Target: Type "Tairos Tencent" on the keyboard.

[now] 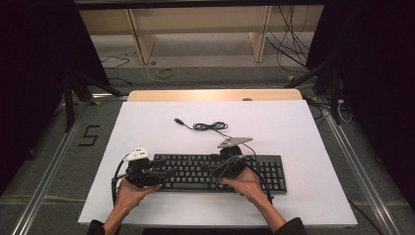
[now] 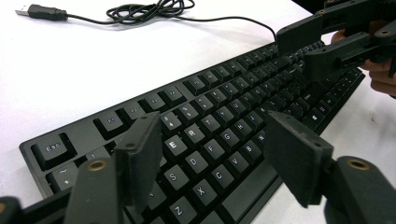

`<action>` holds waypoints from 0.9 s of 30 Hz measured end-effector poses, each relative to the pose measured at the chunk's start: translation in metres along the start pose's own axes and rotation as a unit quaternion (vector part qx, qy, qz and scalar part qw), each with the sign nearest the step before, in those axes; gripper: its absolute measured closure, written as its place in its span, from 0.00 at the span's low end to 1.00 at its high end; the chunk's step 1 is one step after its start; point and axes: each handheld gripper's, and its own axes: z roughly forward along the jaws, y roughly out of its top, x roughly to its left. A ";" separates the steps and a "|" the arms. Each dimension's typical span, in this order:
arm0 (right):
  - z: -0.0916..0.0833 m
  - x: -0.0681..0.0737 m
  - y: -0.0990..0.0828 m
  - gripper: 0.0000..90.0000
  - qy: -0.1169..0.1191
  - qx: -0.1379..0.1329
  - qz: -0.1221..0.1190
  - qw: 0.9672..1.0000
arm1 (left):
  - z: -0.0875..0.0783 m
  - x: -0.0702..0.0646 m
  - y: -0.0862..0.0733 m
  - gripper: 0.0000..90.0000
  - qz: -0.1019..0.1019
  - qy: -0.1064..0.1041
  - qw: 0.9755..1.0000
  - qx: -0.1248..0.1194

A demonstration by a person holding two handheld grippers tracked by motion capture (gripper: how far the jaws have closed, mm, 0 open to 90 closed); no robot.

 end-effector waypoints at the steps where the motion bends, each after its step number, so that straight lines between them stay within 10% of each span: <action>1: -0.001 0.000 0.000 0.52 0.001 -0.001 0.000 1.000 | 0.000 0.000 0.000 0.42 0.002 0.000 1.000 0.002; 27: -0.014 0.000 -0.011 0.46 0.004 -0.023 0.003 1.000 | 0.020 -0.001 0.015 0.93 0.025 0.011 0.997 0.069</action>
